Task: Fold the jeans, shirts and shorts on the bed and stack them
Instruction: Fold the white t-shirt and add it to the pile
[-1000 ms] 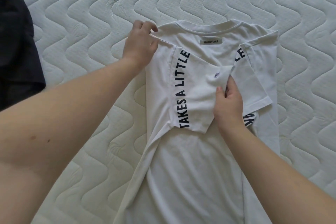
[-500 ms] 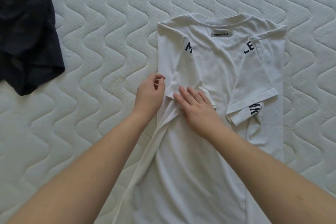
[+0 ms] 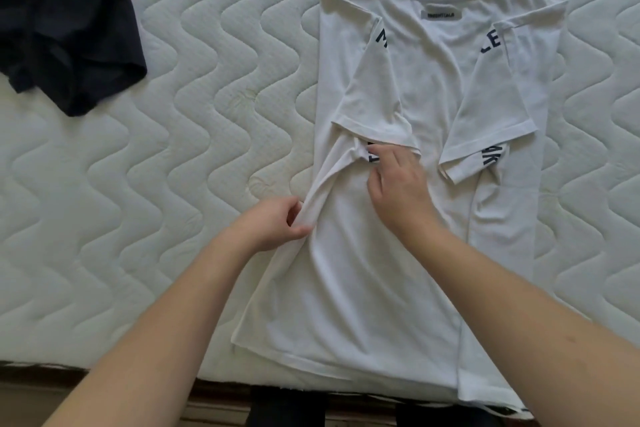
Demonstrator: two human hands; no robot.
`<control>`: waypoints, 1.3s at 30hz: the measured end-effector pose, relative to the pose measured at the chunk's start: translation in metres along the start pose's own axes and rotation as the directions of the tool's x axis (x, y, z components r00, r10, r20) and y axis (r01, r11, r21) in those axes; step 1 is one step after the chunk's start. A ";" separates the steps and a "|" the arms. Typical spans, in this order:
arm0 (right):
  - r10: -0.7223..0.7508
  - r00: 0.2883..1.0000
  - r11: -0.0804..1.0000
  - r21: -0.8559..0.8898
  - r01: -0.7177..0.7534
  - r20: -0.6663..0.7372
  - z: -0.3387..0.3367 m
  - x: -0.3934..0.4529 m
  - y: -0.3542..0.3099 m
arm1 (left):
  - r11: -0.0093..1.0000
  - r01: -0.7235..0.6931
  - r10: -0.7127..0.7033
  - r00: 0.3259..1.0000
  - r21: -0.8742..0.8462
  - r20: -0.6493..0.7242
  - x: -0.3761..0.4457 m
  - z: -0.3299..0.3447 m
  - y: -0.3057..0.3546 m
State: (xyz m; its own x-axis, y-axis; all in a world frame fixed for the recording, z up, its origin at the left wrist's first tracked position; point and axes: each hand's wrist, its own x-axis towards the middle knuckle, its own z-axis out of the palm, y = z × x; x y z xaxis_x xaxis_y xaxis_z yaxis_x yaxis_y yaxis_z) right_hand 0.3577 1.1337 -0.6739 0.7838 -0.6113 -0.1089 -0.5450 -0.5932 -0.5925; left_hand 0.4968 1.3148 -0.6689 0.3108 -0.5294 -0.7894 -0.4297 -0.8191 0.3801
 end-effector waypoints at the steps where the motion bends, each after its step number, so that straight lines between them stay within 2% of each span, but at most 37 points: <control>1: 0.036 0.998 0.998 0.059 -0.039 0.054 0.005 -0.007 -0.006 | 1.000 0.008 -0.008 1.000 0.014 -0.018 -0.006 0.004 -0.001; 3: 0.199 0.954 0.958 0.162 -0.238 0.225 0.015 -0.020 -0.016 | 1.000 0.021 -0.020 0.998 0.012 -0.053 -0.020 0.014 0.000; 6: 0.431 0.785 0.749 0.309 -0.586 0.444 0.030 -0.031 -0.031 | 0.999 0.032 -0.034 0.986 -0.013 -0.165 -0.041 0.034 0.007; 8: 0.493 0.713 0.599 0.400 -0.694 0.499 0.037 -0.032 -0.036 | 0.999 0.035 -0.044 0.960 -0.039 -0.277 -0.053 0.049 0.019; 11: 0.518 0.686 0.500 0.470 -0.727 0.510 0.034 -0.028 -0.041 | 0.989 -0.020 -0.027 0.949 -0.146 -0.314 -0.064 0.074 0.047; 14: 0.539 0.717 0.544 0.468 -0.697 0.442 0.018 -0.029 -0.034 | 0.928 -0.130 0.087 0.987 -0.348 -0.137 -0.072 0.097 0.073; 16: 0.551 0.721 0.608 0.390 -0.692 0.419 0.007 -0.031 -0.025 | 0.878 -0.195 0.165 0.981 -0.437 -0.105 -0.078 0.107 0.078; 18: 0.561 0.736 0.669 0.316 -0.673 0.379 -0.001 -0.034 -0.016 | 0.862 -0.250 0.160 0.959 -0.440 -0.233 -0.085 0.110 0.068; 19: 0.563 0.740 0.683 0.297 -0.667 0.367 -0.003 -0.035 -0.013 | 0.868 -0.246 0.110 0.942 -0.431 -0.316 -0.087 0.111 0.059; 21: 0.554 0.725 0.683 0.274 -0.677 0.408 -0.001 -0.042 -0.009 | 0.876 -0.165 -0.051 0.903 -0.453 -0.427 -0.087 0.112 0.036; 22: 0.544 0.706 0.672 0.269 -0.690 0.453 0.001 -0.048 -0.008 | 0.875 -0.100 -0.133 0.891 -0.473 -0.435 -0.086 0.114 0.025; 24: 0.520 0.662 0.668 0.226 -0.709 0.540 0.006 -0.068 -0.006 | 0.867 0.049 -0.246 0.907 -0.496 -0.342 -0.082 0.120 0.007; 26: 0.504 0.624 0.687 0.160 -0.709 0.598 0.010 -0.092 -0.004 | 0.856 0.151 -0.279 0.940 -0.494 -0.195 -0.080 0.131 -0.004; 28: 0.488 0.601 0.672 0.168 -0.721 0.633 0.014 -0.117 -0.004 | 0.864 0.200 -0.275 0.956 -0.462 -0.101 -0.082 0.143 -0.006; 30: 0.482 0.567 0.588 0.232 -0.775 0.668 0.018 -0.140 -0.004 | 0.846 0.193 -0.263 0.962 -0.497 -0.074 -0.089 0.153 -0.004; 31: 0.473 0.544 0.535 0.264 -0.802 0.693 0.019 -0.151 -0.006 | 0.778 0.205 -0.282 0.959 -0.594 -0.039 -0.093 0.159 -0.002; 32: 0.456 0.528 0.500 0.285 -0.818 0.716 0.020 -0.162 -0.007 | 0.661 0.232 -0.312 0.950 -0.714 0.020 -0.098 0.164 0.002; 33: 0.442 0.524 0.497 0.287 -0.819 0.728 0.021 -0.172 -0.008 | 0.557 0.274 -0.342 0.936 -0.784 0.084 -0.104 0.170 0.004; 34: 0.437 0.525 0.512 0.278 -0.813 0.730 0.021 -0.181 -0.008 | 0.504 0.302 -0.361 0.925 -0.809 0.120 -0.109 0.175 0.006; 35: 0.441 0.532 0.522 0.275 -0.807 0.723 0.020 -0.189 -0.007 | 0.560 0.300 -0.365 0.926 -0.773 0.095 -0.113 0.179 0.007; 37: 0.451 0.561 0.515 0.311 -0.799 0.694 0.017 -0.202 -0.006 | 0.765 0.252 -0.343 0.938 -0.592 -0.043 -0.117 0.188 0.003; 39: 0.474 0.600 0.588 0.276 -0.760 0.644 0.013 -0.210 -0.003 | 0.873 0.199 -0.294 0.943 -0.445 -0.154 -0.119 0.194 0.000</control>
State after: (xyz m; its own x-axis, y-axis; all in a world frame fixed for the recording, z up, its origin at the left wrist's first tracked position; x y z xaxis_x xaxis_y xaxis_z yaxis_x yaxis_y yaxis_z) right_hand 0.1987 1.2704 -0.6602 0.4040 -0.3110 -0.8603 -0.8343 0.2603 -0.4859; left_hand 0.2955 1.4204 -0.6680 0.5499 -0.2930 -0.7822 0.0640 -0.9189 0.3892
